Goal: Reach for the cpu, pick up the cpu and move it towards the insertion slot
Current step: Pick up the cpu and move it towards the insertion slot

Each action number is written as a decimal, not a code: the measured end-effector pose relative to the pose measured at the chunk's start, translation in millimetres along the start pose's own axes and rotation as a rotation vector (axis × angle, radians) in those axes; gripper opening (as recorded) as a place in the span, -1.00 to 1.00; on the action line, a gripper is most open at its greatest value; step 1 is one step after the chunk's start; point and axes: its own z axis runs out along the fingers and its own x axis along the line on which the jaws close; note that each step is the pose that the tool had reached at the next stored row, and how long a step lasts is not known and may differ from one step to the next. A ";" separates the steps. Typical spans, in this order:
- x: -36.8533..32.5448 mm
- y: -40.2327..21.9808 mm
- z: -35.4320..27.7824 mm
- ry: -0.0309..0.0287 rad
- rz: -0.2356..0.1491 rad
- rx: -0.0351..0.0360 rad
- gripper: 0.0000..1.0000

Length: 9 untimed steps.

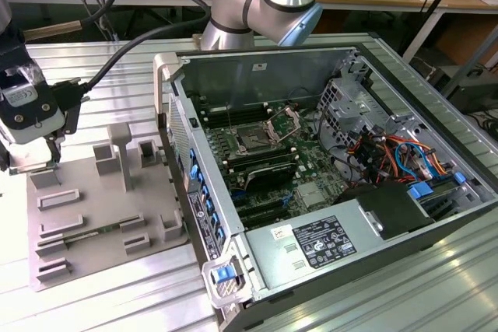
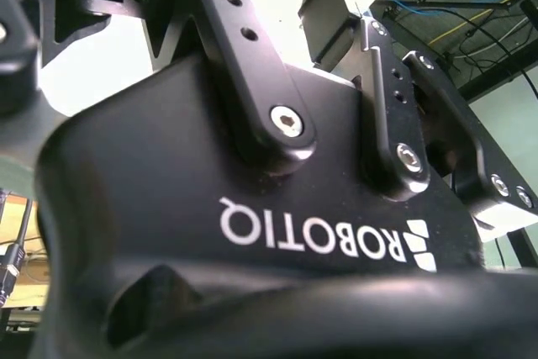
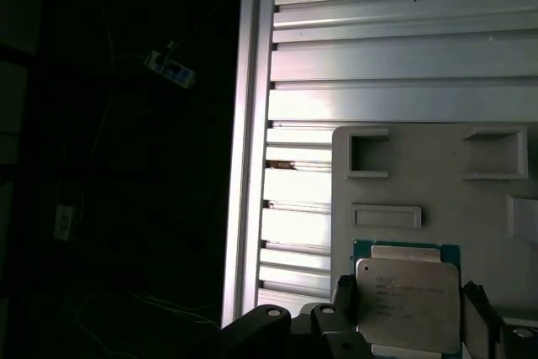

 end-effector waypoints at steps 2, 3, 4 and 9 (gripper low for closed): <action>0.0 0.0 -0.2 0.0001 0.000 0.0001 0.09; 0.0 0.0 -0.3 0.0001 0.000 0.0001 0.09; 0.0 0.0 -0.5 0.0001 0.000 0.0001 0.09; 0.0 0.1 -1.9 0.0001 0.000 0.0001 0.09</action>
